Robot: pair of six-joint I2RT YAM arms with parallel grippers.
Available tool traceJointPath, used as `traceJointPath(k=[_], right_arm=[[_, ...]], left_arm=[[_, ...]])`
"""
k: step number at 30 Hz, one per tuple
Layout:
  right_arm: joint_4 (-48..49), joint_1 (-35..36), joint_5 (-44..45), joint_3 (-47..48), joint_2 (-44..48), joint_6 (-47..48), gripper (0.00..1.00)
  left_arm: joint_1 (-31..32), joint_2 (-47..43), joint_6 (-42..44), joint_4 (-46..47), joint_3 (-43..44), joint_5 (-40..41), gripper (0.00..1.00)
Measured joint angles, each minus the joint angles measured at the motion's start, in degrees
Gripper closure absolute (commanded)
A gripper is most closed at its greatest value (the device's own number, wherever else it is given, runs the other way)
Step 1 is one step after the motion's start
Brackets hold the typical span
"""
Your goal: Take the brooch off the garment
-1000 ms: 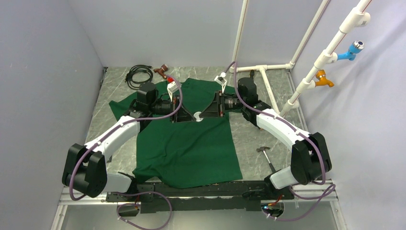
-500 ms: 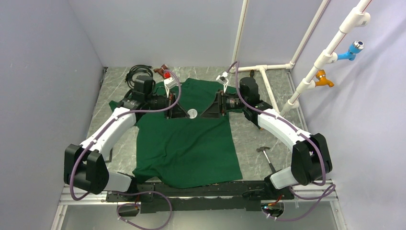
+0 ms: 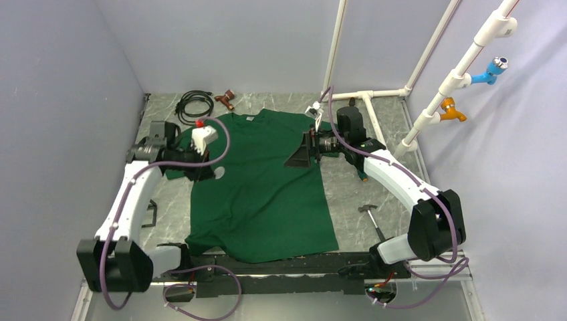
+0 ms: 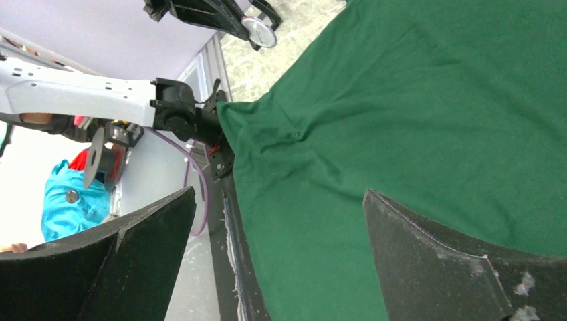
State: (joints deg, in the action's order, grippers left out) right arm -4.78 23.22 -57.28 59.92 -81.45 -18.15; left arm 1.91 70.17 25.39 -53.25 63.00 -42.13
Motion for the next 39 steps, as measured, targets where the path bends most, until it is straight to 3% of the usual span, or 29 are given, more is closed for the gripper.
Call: traceJointPath(k=[7,13,23,30,39], right_arm=[[-4.33,0.00,1.53,0.50,0.15,4.15,0.00],[-5.99,0.00,2.29,1.88,0.13,5.79,0.00],[-7.32,0.00,3.04,3.45,-0.66,6.82,0.00],[-8.11,0.00,3.08,4.31,-1.73,7.04,0.00],[-8.61,0.00,3.23,4.74,-3.15,7.08,0.00]], left_arm=[[-6.84,-12.07,8.13,-6.19,-9.33,17.51,1.00],[-17.05,-13.92,14.82,-8.57,-16.26,28.70,1.00],[-29.11,-18.10,20.76,1.51,-25.55,46.38,1.00],[-32.94,-18.08,25.16,11.17,-30.47,52.57,1.00],[-33.77,-16.37,28.13,19.78,-32.89,54.25,1.00]])
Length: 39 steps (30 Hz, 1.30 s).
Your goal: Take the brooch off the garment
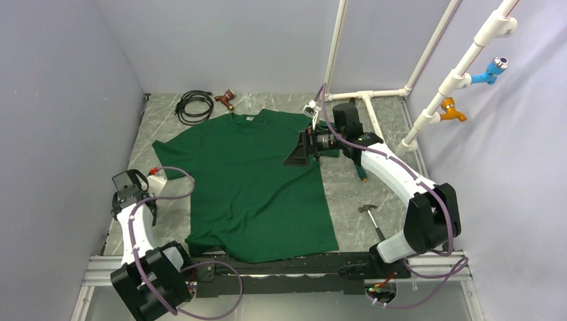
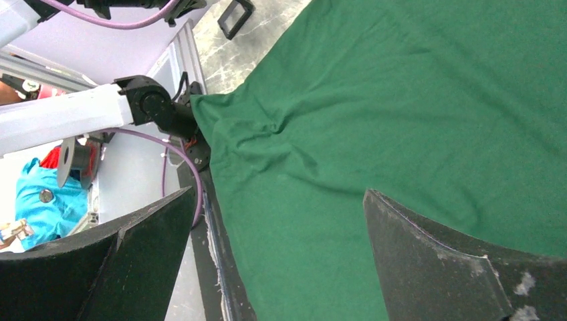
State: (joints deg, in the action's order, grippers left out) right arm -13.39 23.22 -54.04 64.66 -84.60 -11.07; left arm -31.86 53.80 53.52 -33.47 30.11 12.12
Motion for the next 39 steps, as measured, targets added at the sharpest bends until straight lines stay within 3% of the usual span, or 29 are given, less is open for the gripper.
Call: traceJointPath(k=[23,39], right_arm=[[-0.26,0.00,-0.02,0.33,-0.85,-0.09,0.00],[-0.31,0.00,-0.02,0.33,-0.85,-0.04,0.00]], left_arm=[[0.02,6.45,-0.70,3.37,0.00,-1.86,1.00],[2.12,7.13,-1.64,2.45,0.02,-3.89,0.73]])
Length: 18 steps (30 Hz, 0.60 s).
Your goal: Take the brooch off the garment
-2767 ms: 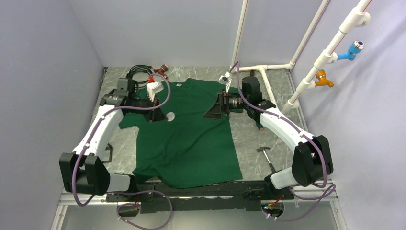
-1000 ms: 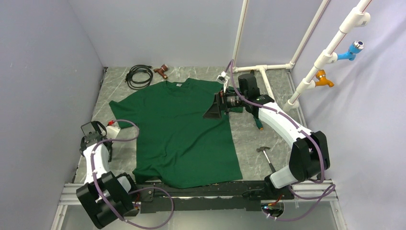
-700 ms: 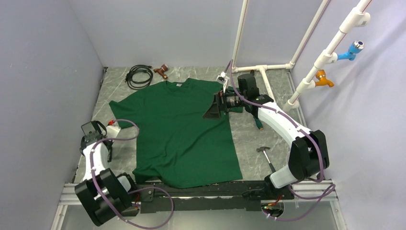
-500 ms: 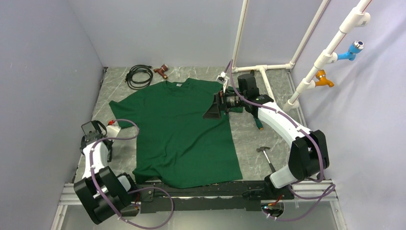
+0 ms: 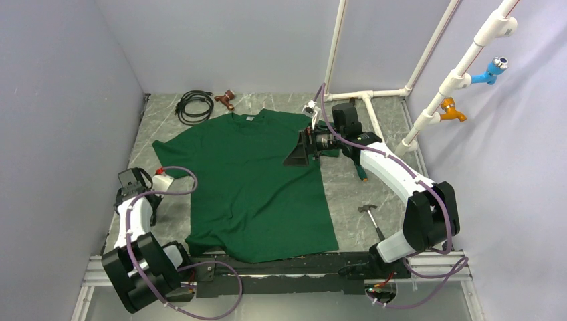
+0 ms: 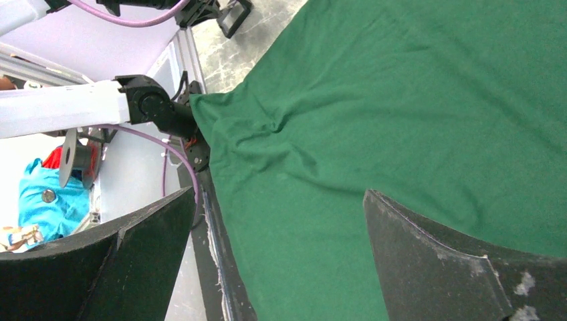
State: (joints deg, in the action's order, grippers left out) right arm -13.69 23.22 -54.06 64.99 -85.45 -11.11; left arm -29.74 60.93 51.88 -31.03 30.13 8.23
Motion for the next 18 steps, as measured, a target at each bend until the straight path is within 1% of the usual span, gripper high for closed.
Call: traceJointPath(k=[6,9,10,11,12,13,15,18], right_arm=[[0.00,0.00,0.00,0.00,0.00,0.04,0.00],[0.00,0.00,0.00,0.00,0.00,0.04,0.00],[0.00,0.00,0.00,0.00,0.00,0.04,0.00],[0.00,0.00,0.00,0.00,0.00,0.04,0.00],[0.00,0.00,-0.02,0.00,0.00,0.04,0.00],[0.00,0.00,0.00,0.00,0.00,0.04,0.00],[-0.02,0.00,-0.02,0.00,0.00,0.07,0.00],[-0.04,0.00,-0.02,0.00,0.00,0.22,0.00]], left_arm=[[0.72,0.04,-0.63,-1.84,0.17,-1.18,0.67],[0.94,0.04,-0.66,-2.78,0.52,-1.57,0.62],[1.03,0.04,-0.66,-2.91,0.57,-1.66,0.58],[1.11,0.04,-0.68,-3.19,0.63,-1.84,0.52],[1.22,0.02,-0.66,-3.58,0.72,-1.99,0.43],[1.36,-0.02,-0.66,-4.07,0.79,-2.19,0.39],[1.49,-0.26,-0.72,-5.29,1.07,-2.80,0.36],[1.86,-1.22,-0.81,-7.82,2.05,-3.89,0.34]])
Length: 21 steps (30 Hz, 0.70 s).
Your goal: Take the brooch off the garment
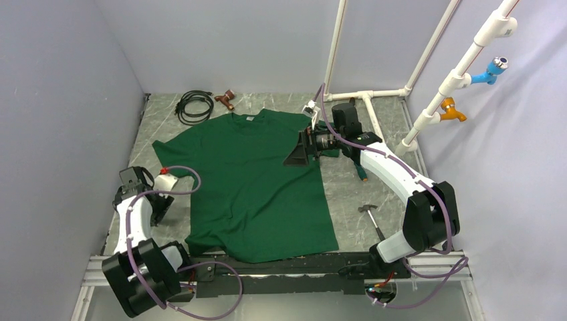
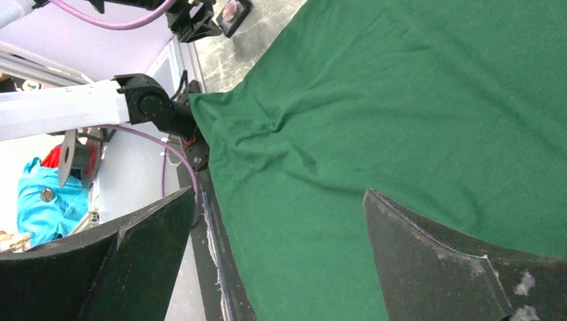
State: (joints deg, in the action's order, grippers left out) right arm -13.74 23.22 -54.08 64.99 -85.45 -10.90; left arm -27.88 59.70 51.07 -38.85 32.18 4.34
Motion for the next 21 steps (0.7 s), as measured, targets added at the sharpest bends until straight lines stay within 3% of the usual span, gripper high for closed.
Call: traceJointPath(k=[7,8,9,16,21], right_arm=[[-0.72,0.00,-0.04,0.39,-0.09,0.79,0.00],[-1.01,0.00,-0.02,0.59,-0.09,1.03,0.00],[-1.27,0.00,-0.02,0.76,-0.09,1.40,0.00],[-5.66,0.00,1.44,1.84,-0.09,5.62,0.00],[-10.29,-1.14,6.19,4.55,-1.36,10.67,0.00]], left_arm=[[3.37,-3.72,-0.96,-7.15,3.41,-2.62,0.20],[4.33,-4.24,-1.25,-8.33,3.96,-3.13,0.09],[5.55,-4.85,-1.57,-9.81,4.66,-3.48,0.05],[12.81,-7.85,-5.44,-16.94,11.78,-7.56,0.01],[17.03,-4.31,-8.59,-17.53,18.97,-9.94,0.01]])
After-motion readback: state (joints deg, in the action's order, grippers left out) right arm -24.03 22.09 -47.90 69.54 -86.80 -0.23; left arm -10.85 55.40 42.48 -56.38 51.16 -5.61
